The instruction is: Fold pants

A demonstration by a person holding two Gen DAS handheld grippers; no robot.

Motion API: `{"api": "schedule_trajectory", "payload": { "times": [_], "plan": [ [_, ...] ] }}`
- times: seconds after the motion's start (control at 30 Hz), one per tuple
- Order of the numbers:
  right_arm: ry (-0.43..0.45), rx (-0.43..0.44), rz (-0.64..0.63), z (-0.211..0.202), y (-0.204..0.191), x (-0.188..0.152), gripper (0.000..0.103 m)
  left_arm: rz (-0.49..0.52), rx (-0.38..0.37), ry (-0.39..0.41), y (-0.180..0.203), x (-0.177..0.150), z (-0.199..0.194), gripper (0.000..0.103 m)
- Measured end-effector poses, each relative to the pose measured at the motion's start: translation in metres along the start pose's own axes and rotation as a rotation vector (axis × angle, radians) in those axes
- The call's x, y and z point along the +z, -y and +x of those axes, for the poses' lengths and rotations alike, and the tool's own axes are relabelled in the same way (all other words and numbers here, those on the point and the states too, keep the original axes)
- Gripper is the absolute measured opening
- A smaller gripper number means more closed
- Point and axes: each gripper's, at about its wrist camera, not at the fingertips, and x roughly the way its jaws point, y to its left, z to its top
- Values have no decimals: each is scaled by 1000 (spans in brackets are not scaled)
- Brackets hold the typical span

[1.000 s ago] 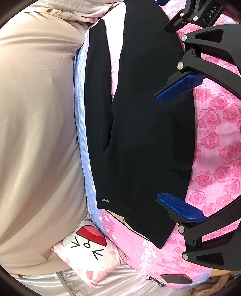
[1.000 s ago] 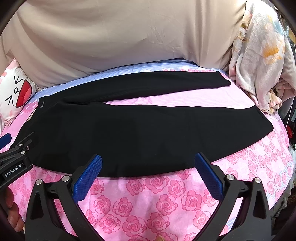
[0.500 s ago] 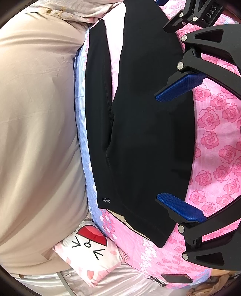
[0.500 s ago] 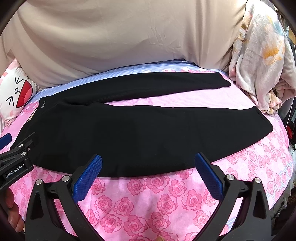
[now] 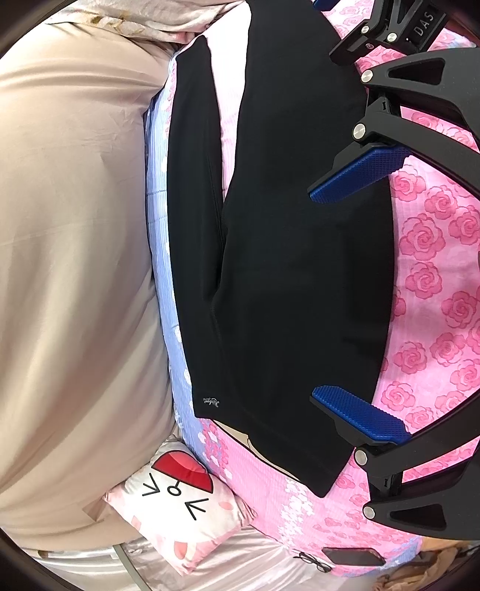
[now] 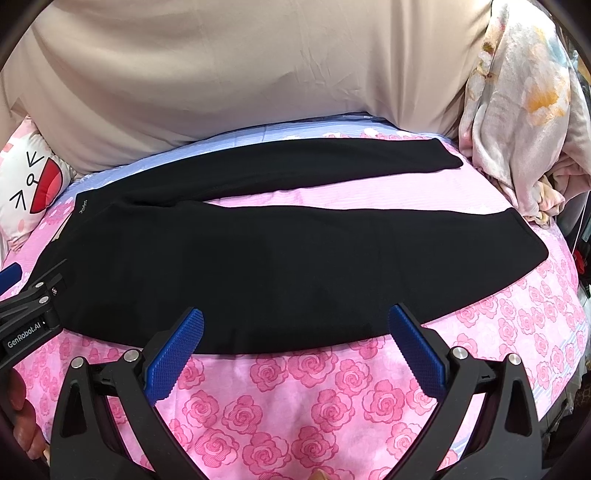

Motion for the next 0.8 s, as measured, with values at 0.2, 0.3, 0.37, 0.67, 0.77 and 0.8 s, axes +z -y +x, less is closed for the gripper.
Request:
{"api": "schedule_trajectory", "payload": {
  "times": [0.2,0.3,0.37,0.67,0.77,0.8],
  "plan": [
    [-9,1,6,7,3,3,98,1,-5,-13,3,3,8,98],
    [-10,16,4,12,6,7,98,-1,-13,-14,2,6,11,98],
    [-8,24,6,15,10,12,98,-1,-16,-13,1,9,15,98],
    [39,-51,53,52,64,56,98,0,14,15,-1,33,31,98],
    [93,-54,61,69,90,84,98,-7,37,27,-1,46,40,98],
    [116,-52,60,73,102,94,98,-17,38,33,-2,50,42,98]
  ]
}}
